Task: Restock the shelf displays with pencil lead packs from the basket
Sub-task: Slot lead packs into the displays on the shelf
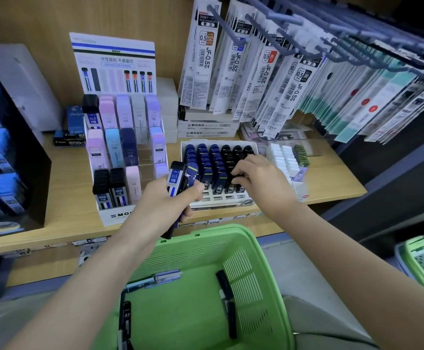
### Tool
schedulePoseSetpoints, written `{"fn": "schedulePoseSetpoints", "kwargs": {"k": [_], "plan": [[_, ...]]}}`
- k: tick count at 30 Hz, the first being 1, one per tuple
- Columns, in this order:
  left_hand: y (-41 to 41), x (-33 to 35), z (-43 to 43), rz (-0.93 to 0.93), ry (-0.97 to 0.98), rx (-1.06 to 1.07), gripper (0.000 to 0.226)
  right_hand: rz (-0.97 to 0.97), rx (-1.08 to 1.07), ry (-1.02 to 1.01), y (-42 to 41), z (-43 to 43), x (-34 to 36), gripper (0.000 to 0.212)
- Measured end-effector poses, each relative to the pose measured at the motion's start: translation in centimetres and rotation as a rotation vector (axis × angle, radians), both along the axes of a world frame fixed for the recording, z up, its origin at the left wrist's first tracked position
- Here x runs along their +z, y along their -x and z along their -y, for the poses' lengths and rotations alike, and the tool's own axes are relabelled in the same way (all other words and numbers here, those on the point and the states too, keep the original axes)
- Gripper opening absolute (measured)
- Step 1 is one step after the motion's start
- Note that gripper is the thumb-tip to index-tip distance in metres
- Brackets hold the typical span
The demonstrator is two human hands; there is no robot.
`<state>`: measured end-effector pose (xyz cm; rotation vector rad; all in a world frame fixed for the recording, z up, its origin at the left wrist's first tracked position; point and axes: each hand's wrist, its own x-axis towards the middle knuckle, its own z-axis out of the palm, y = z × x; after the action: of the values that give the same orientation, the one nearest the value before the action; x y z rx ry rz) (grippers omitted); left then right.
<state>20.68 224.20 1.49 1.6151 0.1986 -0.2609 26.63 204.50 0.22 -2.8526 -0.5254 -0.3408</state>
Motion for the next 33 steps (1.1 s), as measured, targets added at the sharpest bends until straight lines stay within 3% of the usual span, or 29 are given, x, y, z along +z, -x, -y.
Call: {"fn": "schedulePoseSetpoints", "kwargs": {"k": [5,8,11,15,19,23,26,33], "plan": [[0.2,0.0,-0.1,-0.002,-0.005,-0.021,0.018,0.029,0.004,-0.017,0.3,-0.3,-0.2,0.018],[0.2,-0.1,-0.1,-0.017,-0.012,-0.047,0.014,0.031,-0.021,-0.286,1.6,-1.4,0.4,0.016],[0.2,-0.1,0.0,-0.042,-0.030,-0.087,0.014,-0.177,-0.014,-0.558,3.1,-2.8,1.8,0.023],[0.6,0.0,0.4,-0.063,-0.042,-0.150,0.015,-0.482,0.065,-0.688,3.9,-4.2,2.8,0.006],[0.9,0.5,0.3,-0.055,0.013,-0.148,0.012,-0.616,0.032,-0.919,3.8,-3.8,3.8,0.012],[0.6,0.8,-0.5,-0.045,0.044,-0.045,0.015,-0.478,-0.150,-1.227,3.3,-2.0,5.0,0.005],[0.5,0.8,-1.0,-0.029,0.043,0.017,0.016,-0.306,-0.173,-1.080,2.9,-1.2,4.8,0.008],[0.4,0.6,-1.3,-0.006,0.016,-0.015,0.013,-0.226,-0.077,-0.504,2.1,-2.5,1.2,0.010]]}}
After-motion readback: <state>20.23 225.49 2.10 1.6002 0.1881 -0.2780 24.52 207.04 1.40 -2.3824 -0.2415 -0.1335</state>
